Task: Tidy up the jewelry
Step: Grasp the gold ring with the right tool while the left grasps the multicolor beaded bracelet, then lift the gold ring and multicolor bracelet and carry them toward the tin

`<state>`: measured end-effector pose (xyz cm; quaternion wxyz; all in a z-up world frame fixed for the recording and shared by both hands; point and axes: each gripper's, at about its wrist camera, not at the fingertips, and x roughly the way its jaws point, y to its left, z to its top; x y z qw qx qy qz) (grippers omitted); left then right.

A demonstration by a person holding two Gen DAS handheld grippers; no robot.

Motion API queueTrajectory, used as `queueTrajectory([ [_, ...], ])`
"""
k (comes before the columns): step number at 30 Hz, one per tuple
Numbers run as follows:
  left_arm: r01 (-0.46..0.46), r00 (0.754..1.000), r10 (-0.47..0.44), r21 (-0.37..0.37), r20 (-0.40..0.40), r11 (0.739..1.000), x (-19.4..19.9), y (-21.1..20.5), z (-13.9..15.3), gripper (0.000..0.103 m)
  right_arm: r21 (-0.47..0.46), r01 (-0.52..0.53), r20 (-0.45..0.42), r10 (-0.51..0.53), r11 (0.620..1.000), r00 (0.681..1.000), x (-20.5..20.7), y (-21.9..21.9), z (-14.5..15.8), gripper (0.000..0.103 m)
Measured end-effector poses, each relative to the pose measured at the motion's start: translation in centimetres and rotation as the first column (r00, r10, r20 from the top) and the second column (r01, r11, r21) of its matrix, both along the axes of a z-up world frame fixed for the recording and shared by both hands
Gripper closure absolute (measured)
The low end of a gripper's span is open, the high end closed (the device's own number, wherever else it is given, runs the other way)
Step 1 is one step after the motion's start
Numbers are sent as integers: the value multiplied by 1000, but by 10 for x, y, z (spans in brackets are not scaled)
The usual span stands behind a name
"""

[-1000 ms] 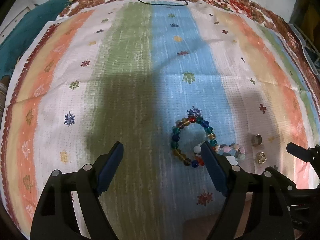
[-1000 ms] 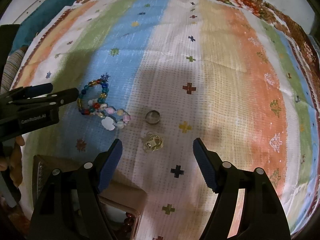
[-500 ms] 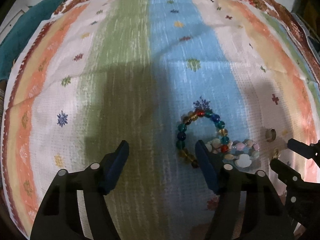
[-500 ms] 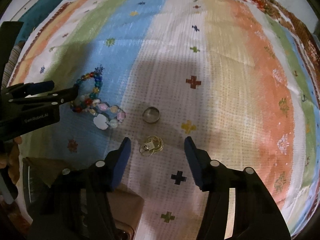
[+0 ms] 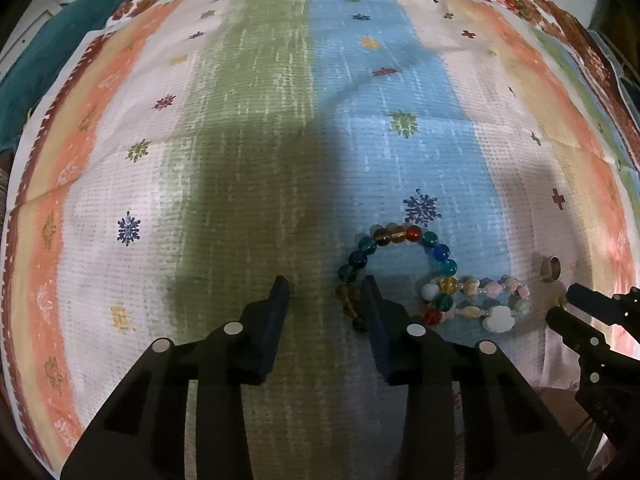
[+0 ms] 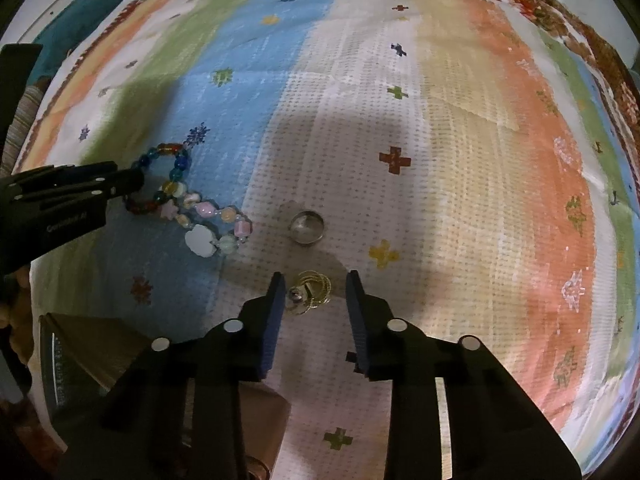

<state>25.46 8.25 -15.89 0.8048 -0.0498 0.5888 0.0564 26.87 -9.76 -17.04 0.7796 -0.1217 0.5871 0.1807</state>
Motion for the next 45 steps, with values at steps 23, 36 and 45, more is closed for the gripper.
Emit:
queueTrajectory([
  [23,12,998,-12,7,61,1000,-11,-7,35,94,45,3,22,-4,999,1000,-5,-4,18,84],
  [36,46,990,-45,-7,137,999,-19,-20,63,94,72,31,54,-35,997,998,-12,-8,35,84],
  [45,69,985,-63,-27,163,997,-29,-29,74,94,90,17,76,-24,996,997,-21,-7,44,84],
])
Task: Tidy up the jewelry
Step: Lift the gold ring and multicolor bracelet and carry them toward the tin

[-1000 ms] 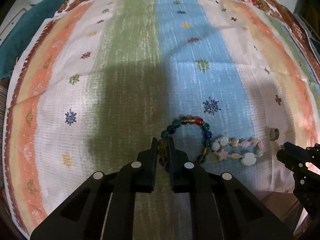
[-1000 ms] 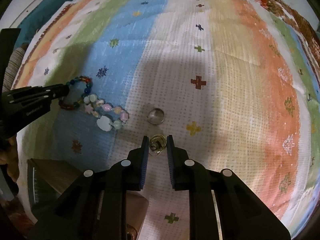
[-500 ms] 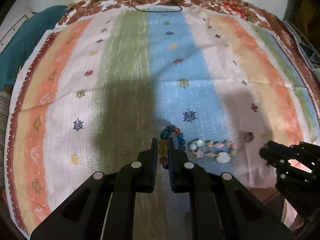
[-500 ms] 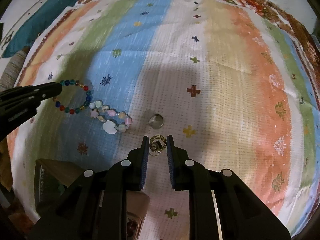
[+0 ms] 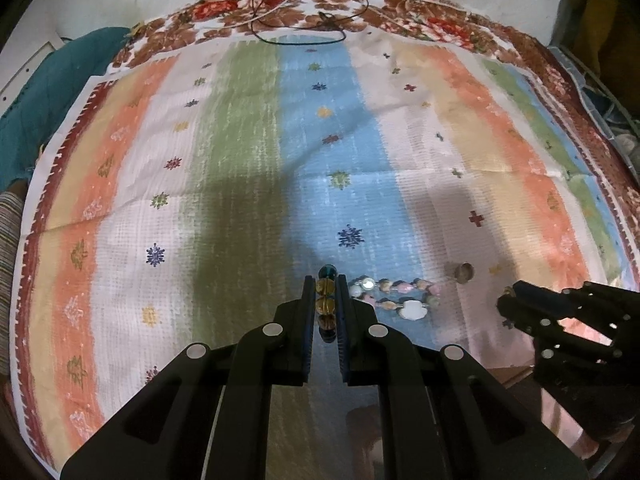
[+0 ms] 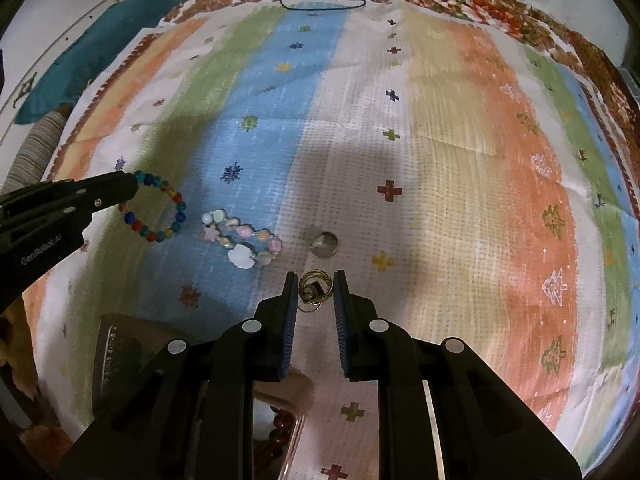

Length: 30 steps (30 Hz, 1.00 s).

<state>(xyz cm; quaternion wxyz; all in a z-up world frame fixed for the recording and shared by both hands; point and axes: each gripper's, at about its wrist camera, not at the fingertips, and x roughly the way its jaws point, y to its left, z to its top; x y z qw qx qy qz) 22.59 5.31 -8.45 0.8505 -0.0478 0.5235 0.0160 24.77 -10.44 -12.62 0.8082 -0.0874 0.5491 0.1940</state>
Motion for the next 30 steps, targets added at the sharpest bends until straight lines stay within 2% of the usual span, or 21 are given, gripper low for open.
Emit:
queueTrajectory([
  [7,18,999,-18,-15,44,1000,-9,-10,17,94,18,15,20,-15,1000,1000,-8,-3,8,84],
  [16,36,993,-32,-41,110,998,-24,-24,41,94,47,4,86,-8,999,996,-28,-5,38,84],
  [30,45,978,-36,-43,205,998,-60,-30,71,94,83,17,156,-30,996,987,-54,-11,60,84],
])
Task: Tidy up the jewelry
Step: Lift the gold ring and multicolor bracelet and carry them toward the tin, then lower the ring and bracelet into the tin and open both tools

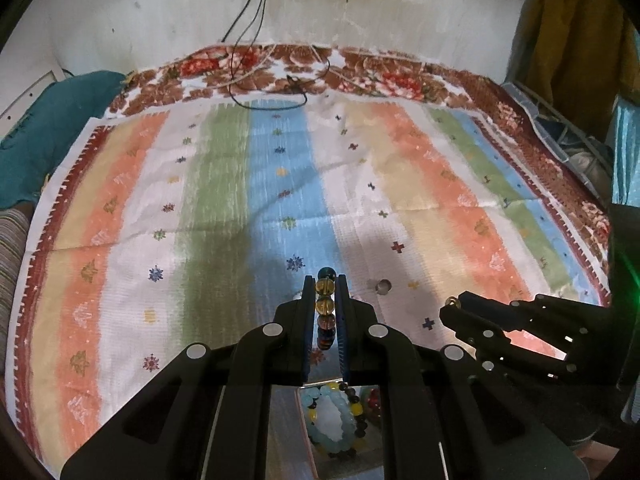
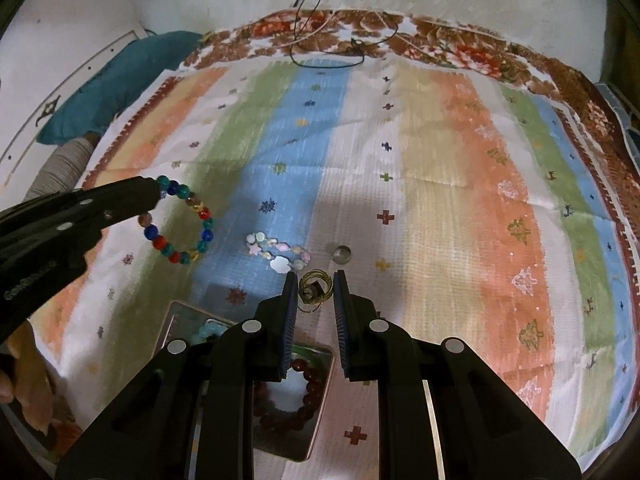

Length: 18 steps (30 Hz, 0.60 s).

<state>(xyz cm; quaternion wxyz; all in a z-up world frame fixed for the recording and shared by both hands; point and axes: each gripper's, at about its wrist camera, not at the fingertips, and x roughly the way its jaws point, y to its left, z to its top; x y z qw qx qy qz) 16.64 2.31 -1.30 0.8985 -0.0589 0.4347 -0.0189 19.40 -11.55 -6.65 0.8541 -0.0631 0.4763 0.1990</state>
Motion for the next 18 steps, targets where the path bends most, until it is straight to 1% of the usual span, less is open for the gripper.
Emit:
queueTrajectory([
  [3,5,1000,-5,-13,24,1000,-10,-1,8,94,13,3,11,-3,1000,1000,-5,-3,5,84],
  [6,15,999,-14,-11,43,1000,-18,-4,15,94,26,4,22,-5,1000,1000,-10,-6,9,84],
  [10,22,998,-21,-24,57,999,-29,-7,20,94,31,-2,32,1,1000,999,-17,-7,10,84],
  [13,30,997,-28,-29,65,999,-36,-9,22,94,9,-13,44,13,1000,999,-23,-6,10,84],
  [18,45,996,-43,-23,80,999,-48,-14,26,94,39,-23,62,20,999,998,-34,-8,17,84],
])
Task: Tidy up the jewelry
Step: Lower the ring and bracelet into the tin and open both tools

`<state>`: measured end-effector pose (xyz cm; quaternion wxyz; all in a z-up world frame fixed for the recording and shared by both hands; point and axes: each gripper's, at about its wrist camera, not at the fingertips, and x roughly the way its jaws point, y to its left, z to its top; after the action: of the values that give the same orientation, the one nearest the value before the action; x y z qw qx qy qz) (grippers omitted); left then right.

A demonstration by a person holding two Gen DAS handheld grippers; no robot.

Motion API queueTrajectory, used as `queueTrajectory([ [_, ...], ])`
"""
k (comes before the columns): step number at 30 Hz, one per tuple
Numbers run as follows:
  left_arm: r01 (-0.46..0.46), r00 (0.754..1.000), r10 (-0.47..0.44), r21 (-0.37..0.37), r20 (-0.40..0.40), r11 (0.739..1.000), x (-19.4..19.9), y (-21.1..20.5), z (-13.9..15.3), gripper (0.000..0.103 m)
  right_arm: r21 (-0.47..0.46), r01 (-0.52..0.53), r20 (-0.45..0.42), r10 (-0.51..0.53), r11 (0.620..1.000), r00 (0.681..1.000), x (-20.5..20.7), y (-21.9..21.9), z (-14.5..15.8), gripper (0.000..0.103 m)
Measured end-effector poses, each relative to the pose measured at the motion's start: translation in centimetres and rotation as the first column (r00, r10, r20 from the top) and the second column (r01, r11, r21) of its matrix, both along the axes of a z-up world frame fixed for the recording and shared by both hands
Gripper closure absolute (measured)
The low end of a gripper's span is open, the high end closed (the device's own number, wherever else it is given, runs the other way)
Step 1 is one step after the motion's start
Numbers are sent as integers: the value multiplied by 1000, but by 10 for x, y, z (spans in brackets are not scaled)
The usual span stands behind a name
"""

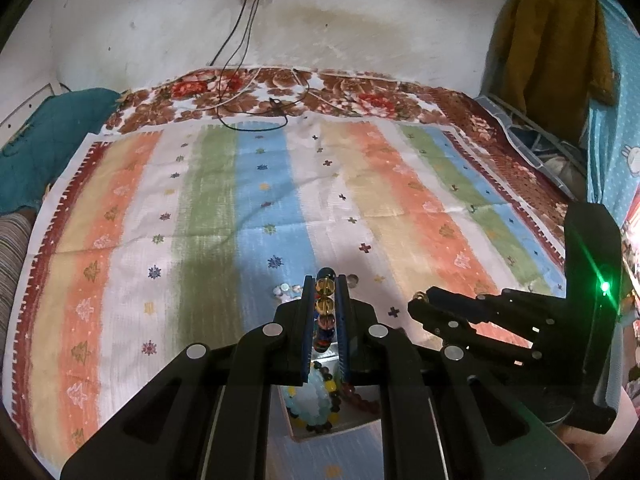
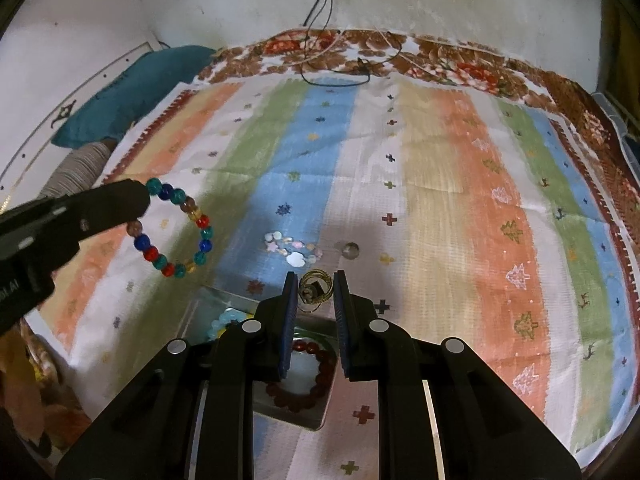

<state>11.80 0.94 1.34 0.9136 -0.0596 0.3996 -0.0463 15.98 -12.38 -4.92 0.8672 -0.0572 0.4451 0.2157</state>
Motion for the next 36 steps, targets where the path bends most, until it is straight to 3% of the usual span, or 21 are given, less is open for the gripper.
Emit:
queueTrajectory([
  [17,17,999,-17,7,30,1000,-28,-9,4,94,44,-45,-7,45,998,999,-32,-7,5,84],
  [30,0,1000,0,20,-1,1000,-33,-8,1,92,57,-97,-59,100,994,993,-41,-1,-2,84],
  [31,-15,1000,15,31,-5,999,-32,-7,0,84,59,-97,-64,101,994,993,-40,-1,-3,80],
  [32,-23,1000,23,37,-7,999,-31,-6,0,76,62,-93,-66,97,994,993,-40,-1,-3,69],
  [34,-37,999,37,37,-7,999,-30,-3,0,75,62,-78,-65,82,995,995,-39,-2,-2,59],
  [36,-51,999,52,28,-10,998,-30,1,0,73,58,-55,-70,59,997,996,-36,-5,-2,57],
])
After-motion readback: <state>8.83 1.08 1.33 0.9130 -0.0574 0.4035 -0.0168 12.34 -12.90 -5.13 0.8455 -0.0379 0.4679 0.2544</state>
